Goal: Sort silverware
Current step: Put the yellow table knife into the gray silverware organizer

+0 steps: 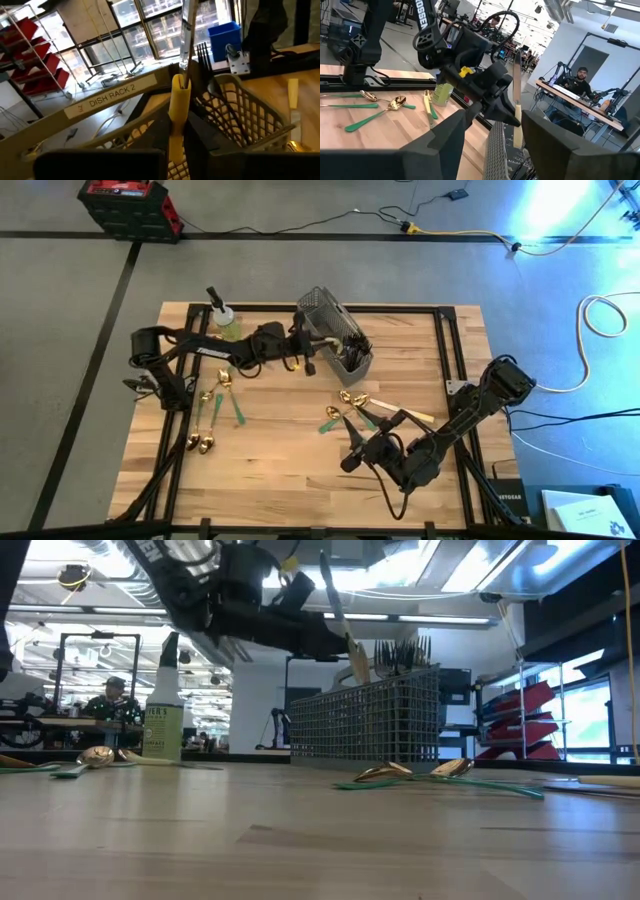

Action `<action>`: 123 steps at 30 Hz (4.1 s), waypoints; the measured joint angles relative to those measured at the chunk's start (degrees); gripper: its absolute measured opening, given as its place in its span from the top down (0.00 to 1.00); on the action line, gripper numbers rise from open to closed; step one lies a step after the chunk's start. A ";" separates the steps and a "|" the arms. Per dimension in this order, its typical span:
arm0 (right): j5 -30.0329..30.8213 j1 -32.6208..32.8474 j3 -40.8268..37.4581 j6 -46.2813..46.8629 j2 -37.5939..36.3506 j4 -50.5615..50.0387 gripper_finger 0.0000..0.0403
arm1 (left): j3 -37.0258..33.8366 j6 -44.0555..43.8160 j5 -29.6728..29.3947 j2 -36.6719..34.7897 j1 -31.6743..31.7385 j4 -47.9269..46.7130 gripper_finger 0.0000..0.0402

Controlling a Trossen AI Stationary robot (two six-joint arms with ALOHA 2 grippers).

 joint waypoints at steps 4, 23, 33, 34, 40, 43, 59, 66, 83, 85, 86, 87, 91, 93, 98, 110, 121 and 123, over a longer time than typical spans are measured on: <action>0.02 0.00 0.00 0.04 0.00 -0.04 0.56 | 0.00 -0.48 0.20 0.40 -0.11 0.85 0.96; 0.00 0.00 0.00 0.23 0.00 -0.05 0.56 | 0.00 -2.67 -3.83 0.40 -2.81 3.46 0.87; 0.00 0.00 0.00 0.23 0.00 -0.05 0.56 | 0.00 -2.63 -4.27 0.40 -2.82 3.45 0.74; 0.01 0.00 0.00 0.23 0.00 -0.05 0.56 | 0.00 -2.63 -4.27 0.40 -2.83 3.47 0.73; 0.00 0.00 0.00 0.23 0.00 -0.06 0.56 | -0.16 -4.70 -7.07 -1.35 -3.13 1.90 0.68; 0.00 0.07 0.00 0.21 0.00 -0.07 0.56 | -0.31 -3.69 -7.14 -7.68 -3.32 -2.32 0.68; -0.01 -0.52 -0.02 1.15 0.00 -2.62 0.56 | -0.50 -12.42 11.83 -52.01 -5.05 -44.44 0.68; 0.00 -3.25 -0.02 3.63 0.00 -2.98 0.56 | -9.75 -12.34 19.09 -55.64 -10.04 -49.09 0.68; -53.94 -6.52 -0.02 57.73 0.09 -46.16 0.56 | -39.82 -20.86 16.12 -53.87 -17.57 -6.32 0.68; -62.19 -6.57 -0.02 67.83 0.09 -51.05 0.56 | -39.82 -20.70 15.98 -53.85 -17.57 -6.29 0.68; -65.70 -6.39 -0.01 72.30 0.09 -53.20 0.56 | -39.82 -20.64 15.66 -53.85 -17.57 -6.03 0.68; -68.77 -5.87 0.33 76.74 0.09 -56.29 0.56 | -39.82 -20.66 15.24 -53.87 -17.57 -6.01 0.68; -76.49 -2.80 3.91 94.97 0.09 -75.03 0.62 | -39.82 -21.34 14.56 -53.85 -17.57 -6.68 0.68; -79.01 -0.98 5.55 104.81 0.09 -86.25 0.66 | -39.82 -22.02 14.57 -53.85 -17.55 -6.61 0.68; -86.61 1.72 6.84 121.39 0.09 -99.73 0.75 | -39.82 -22.09 14.15 -53.85 -17.55 -6.33 0.68; -90.20 1.88 3.73 127.79 0.09 -107.40 0.76 | -39.80 -21.98 13.50 -53.85 -17.53 -6.46 0.68; -94.11 1.92 0.13 128.68 0.44 -103.60 0.76 | -39.80 -20.40 13.02 -53.86 -17.53 -6.90 0.68; -94.16 1.92 0.11 129.40 0.44 -104.27 0.76 | -39.80 -20.45 13.02 -53.87 -17.53 -6.90 0.68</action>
